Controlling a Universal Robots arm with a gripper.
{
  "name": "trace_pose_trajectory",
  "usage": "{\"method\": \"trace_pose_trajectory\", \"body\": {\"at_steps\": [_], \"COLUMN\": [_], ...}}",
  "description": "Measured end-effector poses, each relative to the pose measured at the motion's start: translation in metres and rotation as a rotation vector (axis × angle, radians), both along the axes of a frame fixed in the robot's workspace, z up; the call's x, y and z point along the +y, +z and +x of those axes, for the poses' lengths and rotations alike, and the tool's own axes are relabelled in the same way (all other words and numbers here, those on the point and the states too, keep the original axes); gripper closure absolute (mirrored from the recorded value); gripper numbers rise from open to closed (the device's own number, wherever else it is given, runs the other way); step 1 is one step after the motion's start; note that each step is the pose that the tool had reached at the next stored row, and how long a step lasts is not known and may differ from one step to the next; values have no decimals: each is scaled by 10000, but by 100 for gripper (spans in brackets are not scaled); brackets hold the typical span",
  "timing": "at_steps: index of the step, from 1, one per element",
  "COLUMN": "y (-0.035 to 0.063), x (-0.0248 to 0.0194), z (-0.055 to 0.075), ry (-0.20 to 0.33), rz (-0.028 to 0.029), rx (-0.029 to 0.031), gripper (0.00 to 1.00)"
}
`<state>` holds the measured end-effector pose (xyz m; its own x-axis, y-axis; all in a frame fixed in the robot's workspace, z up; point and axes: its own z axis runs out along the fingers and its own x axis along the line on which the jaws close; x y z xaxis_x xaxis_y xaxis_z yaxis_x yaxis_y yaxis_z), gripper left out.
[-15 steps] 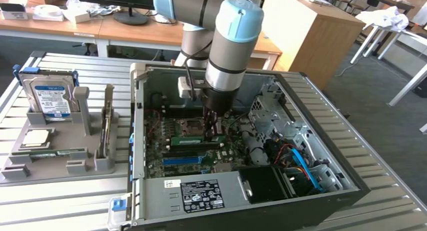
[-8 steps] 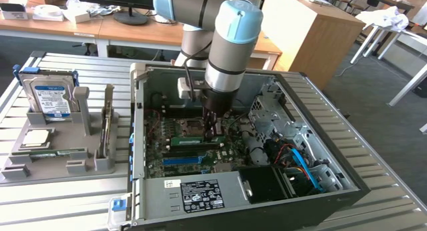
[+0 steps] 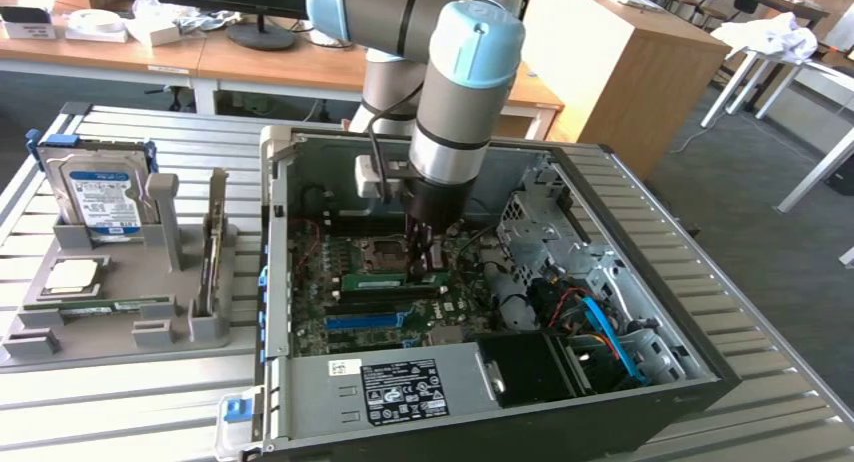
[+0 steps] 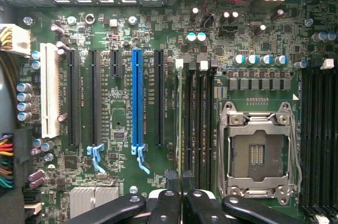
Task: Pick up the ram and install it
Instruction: 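Insert the ram into the slot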
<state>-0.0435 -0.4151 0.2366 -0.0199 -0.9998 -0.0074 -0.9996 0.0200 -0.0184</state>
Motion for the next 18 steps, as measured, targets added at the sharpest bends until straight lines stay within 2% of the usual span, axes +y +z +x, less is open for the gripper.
{"method": "trace_pose_trajectory", "body": {"at_steps": [2,6,18], "y": [-1,-1,-13], "x": [0,0,-3], "z": [0,1,0], "ry": [1,1,0], "rz": [8,129,132], "rx": [0,-4,-4], "gripper": [88,88,88]}}
